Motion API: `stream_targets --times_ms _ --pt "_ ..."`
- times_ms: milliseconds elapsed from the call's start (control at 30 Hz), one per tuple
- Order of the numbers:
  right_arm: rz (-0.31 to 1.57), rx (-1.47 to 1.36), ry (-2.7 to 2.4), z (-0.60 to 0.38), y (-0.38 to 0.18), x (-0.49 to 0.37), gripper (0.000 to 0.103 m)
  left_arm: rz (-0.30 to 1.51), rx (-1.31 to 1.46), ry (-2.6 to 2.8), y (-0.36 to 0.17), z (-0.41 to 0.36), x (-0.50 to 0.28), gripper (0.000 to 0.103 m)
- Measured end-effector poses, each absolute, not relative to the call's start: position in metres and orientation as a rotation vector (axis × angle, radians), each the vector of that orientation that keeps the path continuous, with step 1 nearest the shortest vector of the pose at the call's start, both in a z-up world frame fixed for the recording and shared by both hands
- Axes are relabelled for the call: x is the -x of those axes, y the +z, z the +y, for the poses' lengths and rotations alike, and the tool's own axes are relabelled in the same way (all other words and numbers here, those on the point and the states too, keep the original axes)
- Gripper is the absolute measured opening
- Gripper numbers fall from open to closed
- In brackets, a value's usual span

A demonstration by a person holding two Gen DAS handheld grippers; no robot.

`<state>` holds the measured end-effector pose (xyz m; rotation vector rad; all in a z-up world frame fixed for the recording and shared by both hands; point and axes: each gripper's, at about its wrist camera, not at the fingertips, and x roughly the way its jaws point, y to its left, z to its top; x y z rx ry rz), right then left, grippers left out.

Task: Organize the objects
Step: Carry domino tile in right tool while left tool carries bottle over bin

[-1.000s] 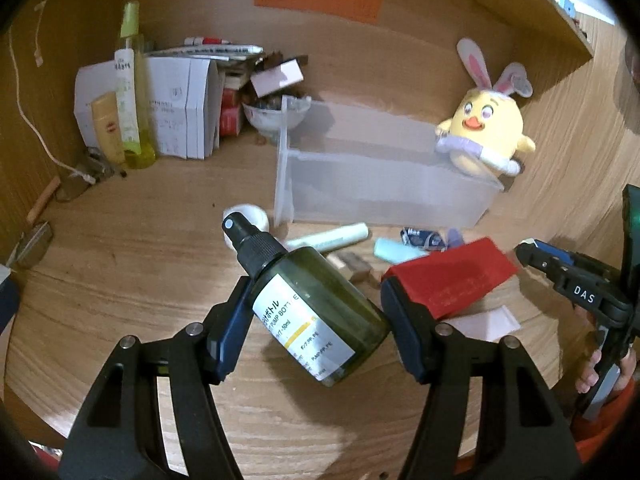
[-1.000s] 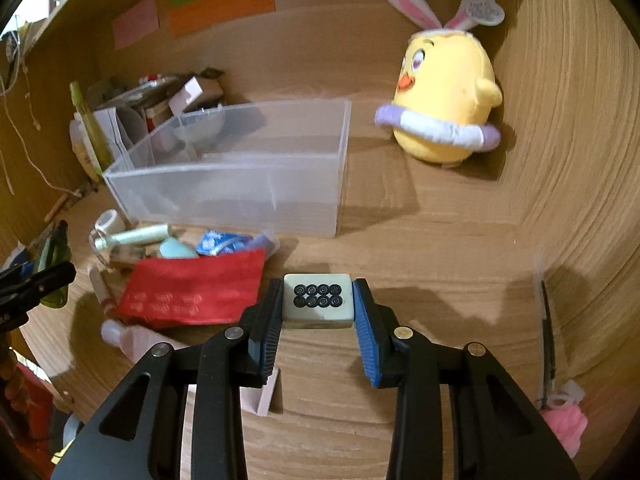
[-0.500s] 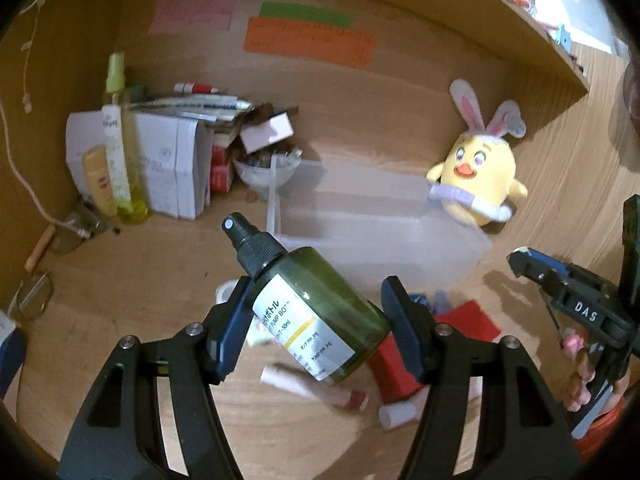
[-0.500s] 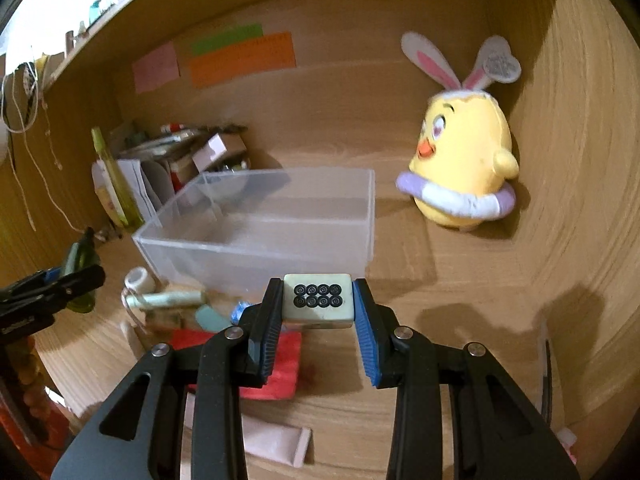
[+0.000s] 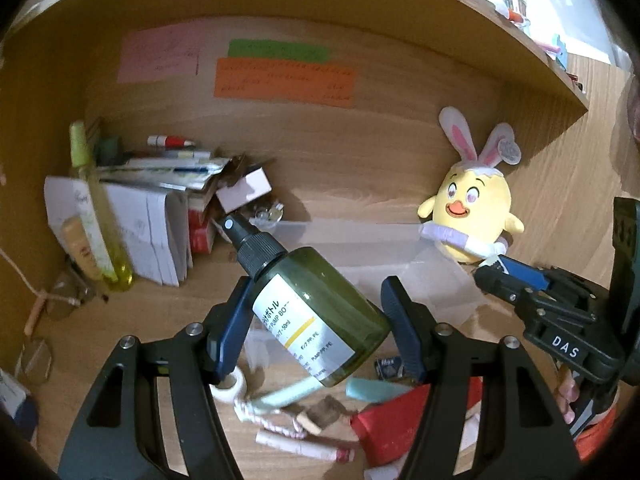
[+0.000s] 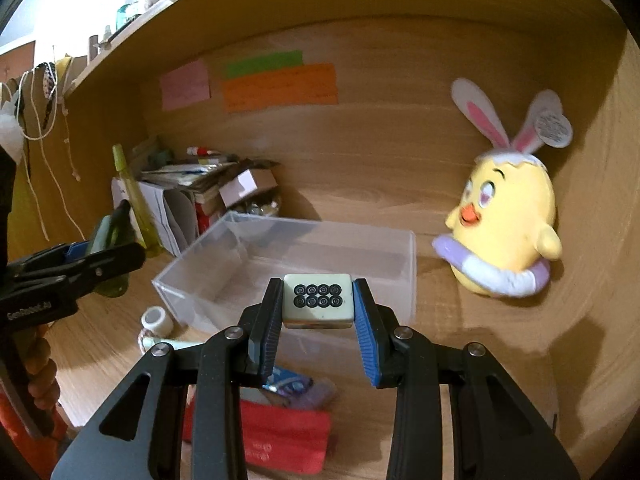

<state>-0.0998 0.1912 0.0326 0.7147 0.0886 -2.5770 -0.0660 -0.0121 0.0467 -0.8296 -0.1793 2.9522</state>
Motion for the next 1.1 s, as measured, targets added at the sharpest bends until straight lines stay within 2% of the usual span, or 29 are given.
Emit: stream_targets --times_ms 667,1100 --pt "0.139 -0.778 -2.552 0.173 0.038 0.165 0.031 -0.126 0.969 2.895 0.039 -0.005 0.136 0.064" --pt "0.190 -0.916 -2.494 0.161 0.000 0.193 0.031 -0.079 1.159 2.798 0.005 -0.001 0.171 0.064"
